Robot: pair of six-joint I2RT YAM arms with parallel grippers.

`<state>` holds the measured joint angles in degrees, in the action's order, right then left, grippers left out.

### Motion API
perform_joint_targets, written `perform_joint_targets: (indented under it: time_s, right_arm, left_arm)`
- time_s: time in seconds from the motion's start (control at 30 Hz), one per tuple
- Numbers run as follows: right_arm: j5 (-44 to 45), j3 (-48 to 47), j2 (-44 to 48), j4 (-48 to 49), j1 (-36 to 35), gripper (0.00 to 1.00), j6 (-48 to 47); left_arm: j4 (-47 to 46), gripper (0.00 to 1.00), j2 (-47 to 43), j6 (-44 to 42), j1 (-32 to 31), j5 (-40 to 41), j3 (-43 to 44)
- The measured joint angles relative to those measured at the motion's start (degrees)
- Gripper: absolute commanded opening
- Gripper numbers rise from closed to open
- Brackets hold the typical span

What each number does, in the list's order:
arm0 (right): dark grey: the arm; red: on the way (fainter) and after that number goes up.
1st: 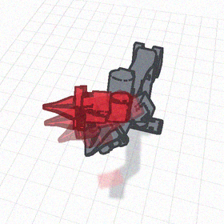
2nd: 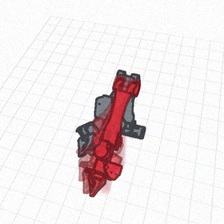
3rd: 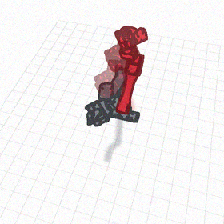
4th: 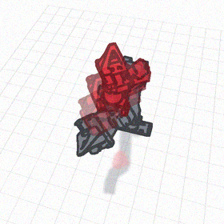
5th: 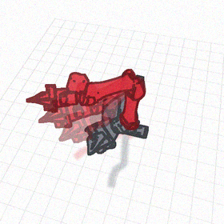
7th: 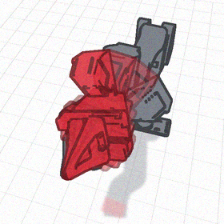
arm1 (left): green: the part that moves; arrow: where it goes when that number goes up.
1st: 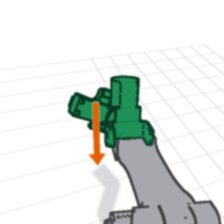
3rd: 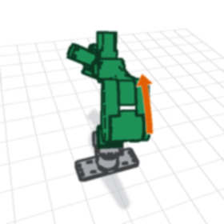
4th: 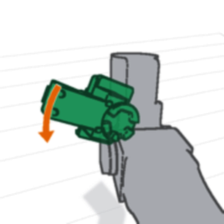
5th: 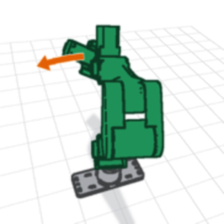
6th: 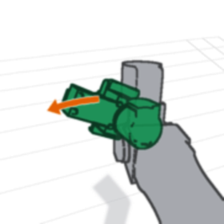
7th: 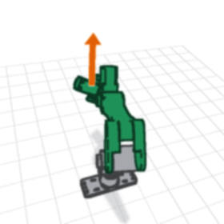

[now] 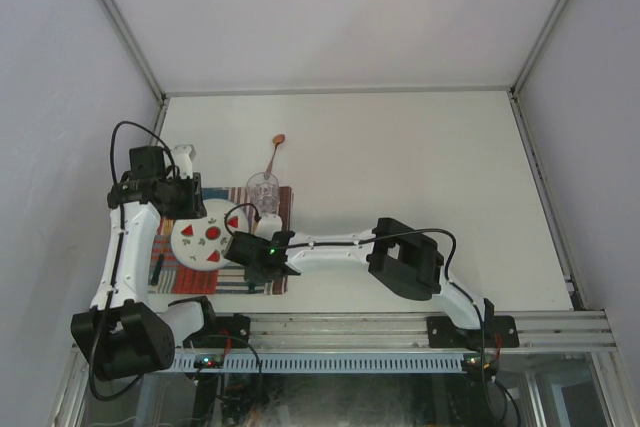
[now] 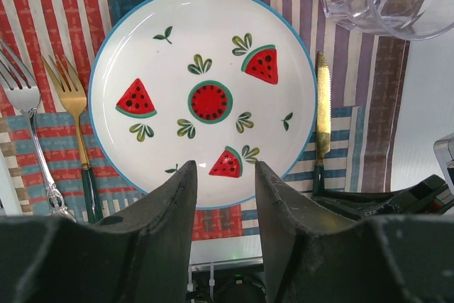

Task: Set the dinner table for one person

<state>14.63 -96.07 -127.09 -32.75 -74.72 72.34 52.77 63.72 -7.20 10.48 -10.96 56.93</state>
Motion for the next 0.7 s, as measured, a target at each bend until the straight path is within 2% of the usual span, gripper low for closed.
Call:
perform_joint_targets:
  time_s: [0.23,0.7]
  right_arm:
    - [1.1,-1.2,0.0,-1.5,0.1,0.57,-0.3]
    - [5.6,-1.7,2.3,-6.5,2.1,0.60,-1.4]
  left_arm:
    - [-0.3,0.43,0.0,-0.5,0.1,-0.2,0.0]
    - [-0.3,0.42,0.1,-1.5,0.7,-0.3,0.0]
